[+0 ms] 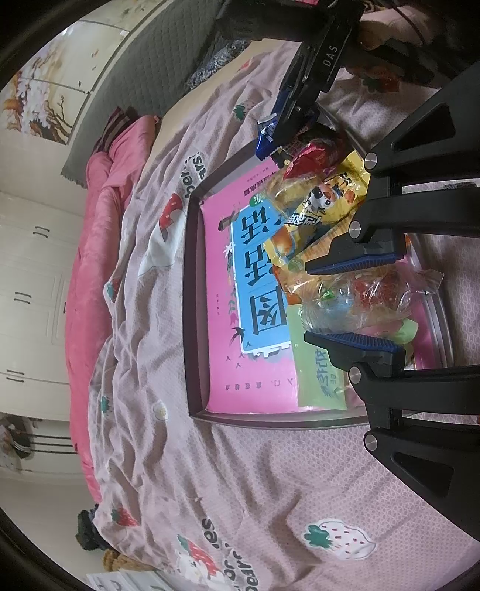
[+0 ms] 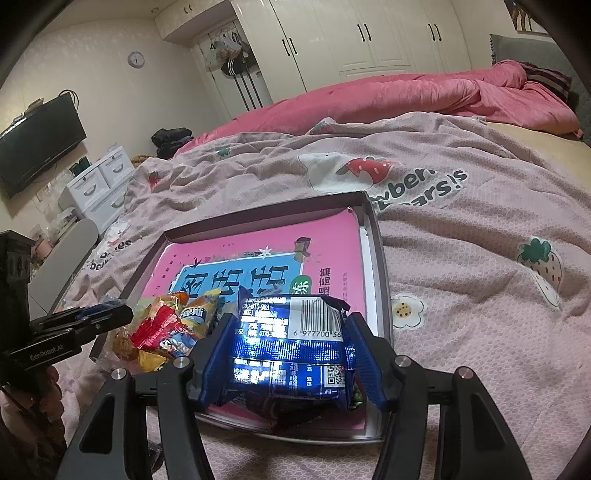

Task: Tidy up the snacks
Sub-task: 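Lower the candy bag into the tray with left gripper while right gripper lowers the blue packet there, then open both grippers to release the candy bag and blue packet in the tray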

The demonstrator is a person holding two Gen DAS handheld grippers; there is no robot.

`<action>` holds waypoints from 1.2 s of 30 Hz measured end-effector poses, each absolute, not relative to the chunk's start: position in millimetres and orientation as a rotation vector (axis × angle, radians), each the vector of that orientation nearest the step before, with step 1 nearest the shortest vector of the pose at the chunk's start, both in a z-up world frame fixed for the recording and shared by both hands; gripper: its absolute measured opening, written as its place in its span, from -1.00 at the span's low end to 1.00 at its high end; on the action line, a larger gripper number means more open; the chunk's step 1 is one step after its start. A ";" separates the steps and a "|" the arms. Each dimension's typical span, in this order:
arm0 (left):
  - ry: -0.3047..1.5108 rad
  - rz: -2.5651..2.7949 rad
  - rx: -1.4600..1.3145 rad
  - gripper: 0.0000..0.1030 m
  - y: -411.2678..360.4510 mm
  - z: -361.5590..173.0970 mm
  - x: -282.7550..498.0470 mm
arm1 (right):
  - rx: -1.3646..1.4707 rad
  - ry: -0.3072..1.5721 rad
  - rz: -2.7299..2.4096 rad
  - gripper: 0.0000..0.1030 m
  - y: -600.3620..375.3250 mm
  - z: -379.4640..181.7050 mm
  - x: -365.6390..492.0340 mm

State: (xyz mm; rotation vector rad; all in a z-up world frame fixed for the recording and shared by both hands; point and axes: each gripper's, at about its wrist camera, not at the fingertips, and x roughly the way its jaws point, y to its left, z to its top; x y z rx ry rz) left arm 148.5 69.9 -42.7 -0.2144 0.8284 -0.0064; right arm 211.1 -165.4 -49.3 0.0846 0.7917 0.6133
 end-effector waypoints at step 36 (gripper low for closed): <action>0.818 0.037 -0.253 -0.07 84.2 -34.6 146.3 | 0.108 0.755 0.592 0.26 -175.2 -38.9 206.1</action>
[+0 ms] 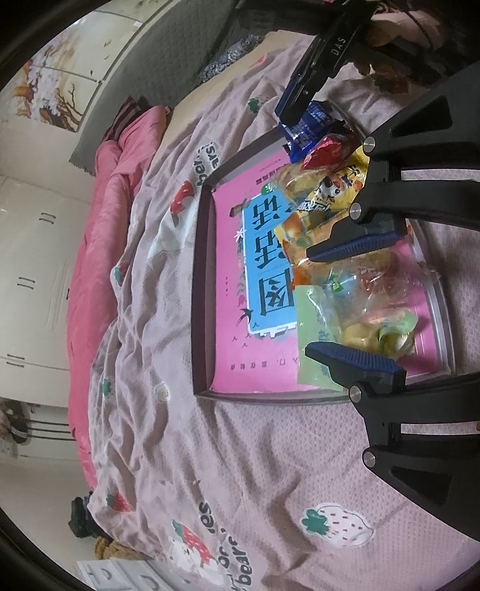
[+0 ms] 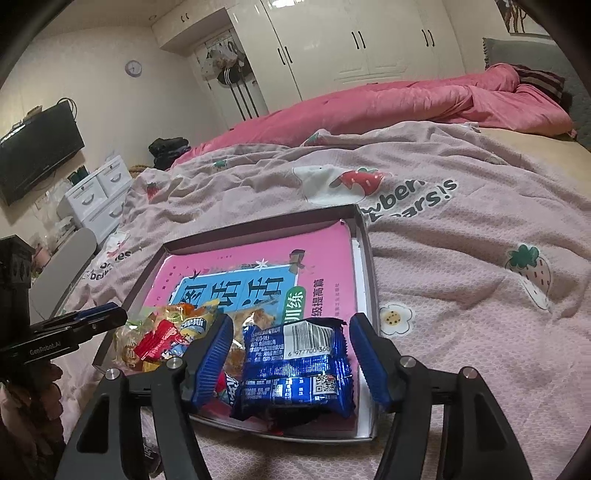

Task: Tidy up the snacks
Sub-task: 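Open both grippers to release the candy bag and blue packet in the tray, then withdraw both grippers toward the dark wrapped chocolate and the clear-wrapped yellow cake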

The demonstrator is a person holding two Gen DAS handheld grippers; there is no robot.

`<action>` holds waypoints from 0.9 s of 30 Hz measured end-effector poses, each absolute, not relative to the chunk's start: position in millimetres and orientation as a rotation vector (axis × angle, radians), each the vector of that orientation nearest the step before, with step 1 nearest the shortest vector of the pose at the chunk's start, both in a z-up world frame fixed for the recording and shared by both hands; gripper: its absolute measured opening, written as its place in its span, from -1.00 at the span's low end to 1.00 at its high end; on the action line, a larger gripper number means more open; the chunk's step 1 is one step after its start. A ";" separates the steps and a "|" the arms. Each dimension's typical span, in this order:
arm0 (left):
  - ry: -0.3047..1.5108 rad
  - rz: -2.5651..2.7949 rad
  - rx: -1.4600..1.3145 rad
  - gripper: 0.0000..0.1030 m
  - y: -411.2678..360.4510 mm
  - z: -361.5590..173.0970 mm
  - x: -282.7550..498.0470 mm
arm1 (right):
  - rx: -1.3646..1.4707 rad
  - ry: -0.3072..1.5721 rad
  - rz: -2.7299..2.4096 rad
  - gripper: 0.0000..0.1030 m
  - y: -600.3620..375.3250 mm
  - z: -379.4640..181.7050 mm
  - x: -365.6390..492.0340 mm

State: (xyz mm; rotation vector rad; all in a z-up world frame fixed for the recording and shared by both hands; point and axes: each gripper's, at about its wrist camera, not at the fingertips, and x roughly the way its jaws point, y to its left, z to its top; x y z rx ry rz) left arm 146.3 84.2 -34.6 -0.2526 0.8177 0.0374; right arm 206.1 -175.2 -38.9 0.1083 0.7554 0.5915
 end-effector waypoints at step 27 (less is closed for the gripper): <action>0.780 -0.010 -0.196 0.16 62.3 -1.2 110.7 | 0.088 0.743 0.625 0.40 -178.9 -16.8 152.1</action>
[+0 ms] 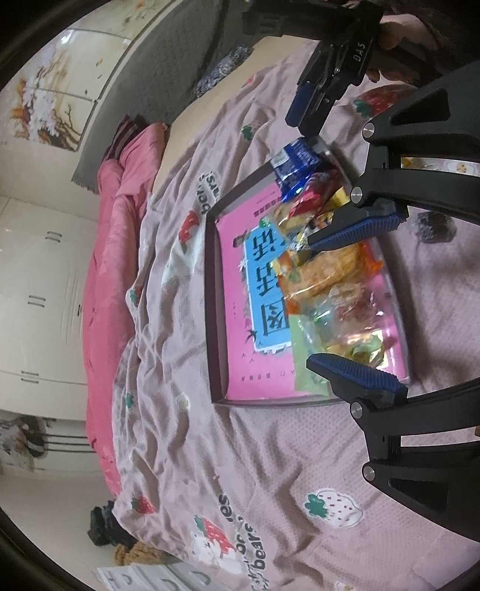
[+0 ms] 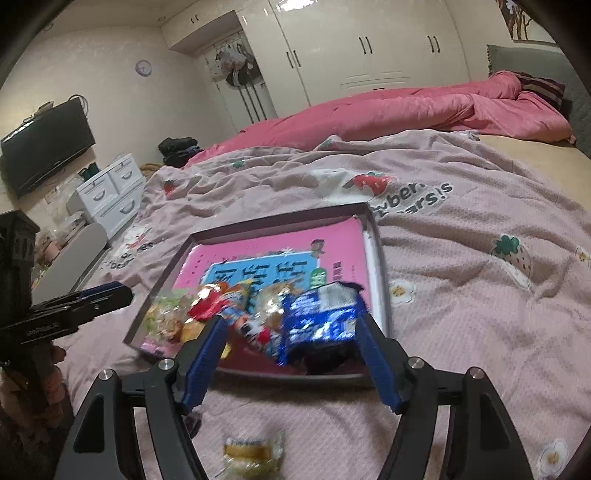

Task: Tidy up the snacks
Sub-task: 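Withdraw both grippers toward the dark wrapped chocolate and the clear-wrapped yellow cake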

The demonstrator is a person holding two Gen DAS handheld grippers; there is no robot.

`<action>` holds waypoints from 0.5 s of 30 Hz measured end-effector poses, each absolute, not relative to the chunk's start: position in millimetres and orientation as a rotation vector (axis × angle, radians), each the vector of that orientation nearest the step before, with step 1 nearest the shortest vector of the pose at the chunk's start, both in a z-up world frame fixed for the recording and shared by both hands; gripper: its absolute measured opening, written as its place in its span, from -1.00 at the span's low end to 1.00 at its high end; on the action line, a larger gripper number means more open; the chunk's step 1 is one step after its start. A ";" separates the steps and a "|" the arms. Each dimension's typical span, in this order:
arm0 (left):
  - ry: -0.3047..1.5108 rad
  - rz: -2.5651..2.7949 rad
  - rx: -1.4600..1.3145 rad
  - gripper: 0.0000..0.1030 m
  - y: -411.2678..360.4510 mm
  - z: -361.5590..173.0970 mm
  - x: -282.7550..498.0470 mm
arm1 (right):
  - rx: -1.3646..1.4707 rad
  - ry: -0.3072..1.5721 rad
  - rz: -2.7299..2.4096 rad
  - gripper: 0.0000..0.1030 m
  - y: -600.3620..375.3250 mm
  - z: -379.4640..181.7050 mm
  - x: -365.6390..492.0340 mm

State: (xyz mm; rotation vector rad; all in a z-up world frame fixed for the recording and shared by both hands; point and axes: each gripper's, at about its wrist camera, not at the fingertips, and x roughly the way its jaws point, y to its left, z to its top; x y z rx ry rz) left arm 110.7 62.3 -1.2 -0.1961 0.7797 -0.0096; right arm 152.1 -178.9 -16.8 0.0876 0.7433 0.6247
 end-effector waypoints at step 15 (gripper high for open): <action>0.807 -0.061 -0.154 0.16 39.3 -0.3 95.9 | 0.028 0.776 0.657 0.42 -174.0 -15.9 122.2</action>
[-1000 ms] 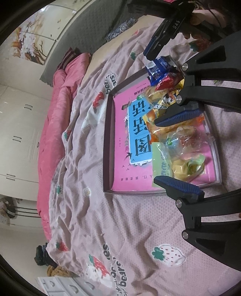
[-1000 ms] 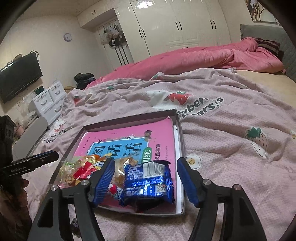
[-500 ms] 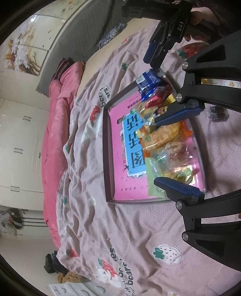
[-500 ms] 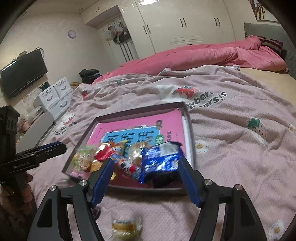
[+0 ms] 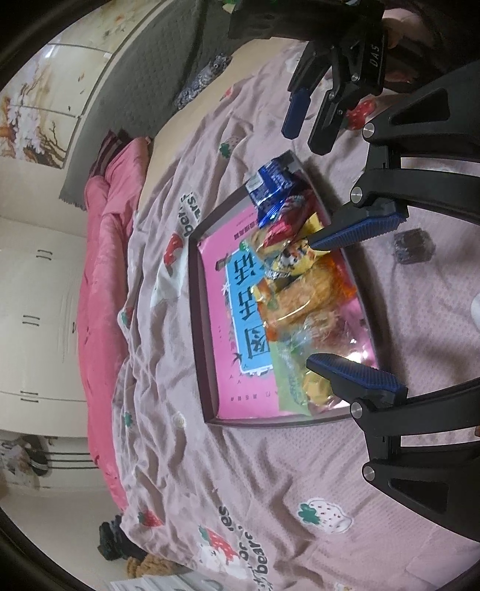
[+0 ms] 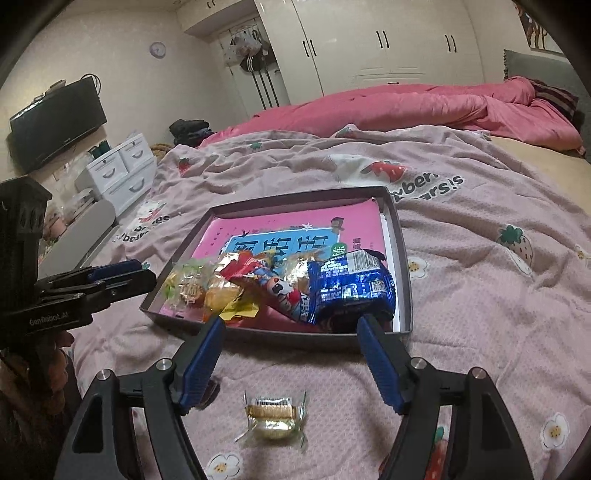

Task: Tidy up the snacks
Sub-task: 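Withdraw both grippers toward the dark wrapped chocolate and the clear-wrapped yellow cake, then grasp the dark wrapped chocolate with left gripper while right gripper grasps the yellow cake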

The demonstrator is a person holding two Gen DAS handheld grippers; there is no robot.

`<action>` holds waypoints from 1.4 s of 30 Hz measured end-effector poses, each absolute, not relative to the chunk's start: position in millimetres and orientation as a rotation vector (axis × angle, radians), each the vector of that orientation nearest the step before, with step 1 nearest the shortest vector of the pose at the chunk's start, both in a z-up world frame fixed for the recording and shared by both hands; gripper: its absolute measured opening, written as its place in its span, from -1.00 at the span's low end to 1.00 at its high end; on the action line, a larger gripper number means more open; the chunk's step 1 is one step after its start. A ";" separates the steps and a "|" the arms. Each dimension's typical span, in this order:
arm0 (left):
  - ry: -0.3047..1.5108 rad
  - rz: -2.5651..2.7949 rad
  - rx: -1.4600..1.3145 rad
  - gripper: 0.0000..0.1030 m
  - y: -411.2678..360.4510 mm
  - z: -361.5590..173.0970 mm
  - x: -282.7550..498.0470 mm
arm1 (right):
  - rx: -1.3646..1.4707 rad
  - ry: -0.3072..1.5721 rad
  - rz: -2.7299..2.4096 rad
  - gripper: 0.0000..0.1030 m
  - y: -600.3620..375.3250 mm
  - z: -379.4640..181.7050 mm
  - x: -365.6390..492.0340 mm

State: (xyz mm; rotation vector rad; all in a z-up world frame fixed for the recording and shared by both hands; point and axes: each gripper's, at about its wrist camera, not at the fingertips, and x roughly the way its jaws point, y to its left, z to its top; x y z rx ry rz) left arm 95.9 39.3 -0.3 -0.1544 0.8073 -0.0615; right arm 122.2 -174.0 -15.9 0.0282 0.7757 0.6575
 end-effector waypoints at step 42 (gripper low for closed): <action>1.116 -0.191 -0.138 -0.42 -18.2 -80.5 84.8 | -0.326 0.994 0.687 -0.09 -129.4 -83.1 99.0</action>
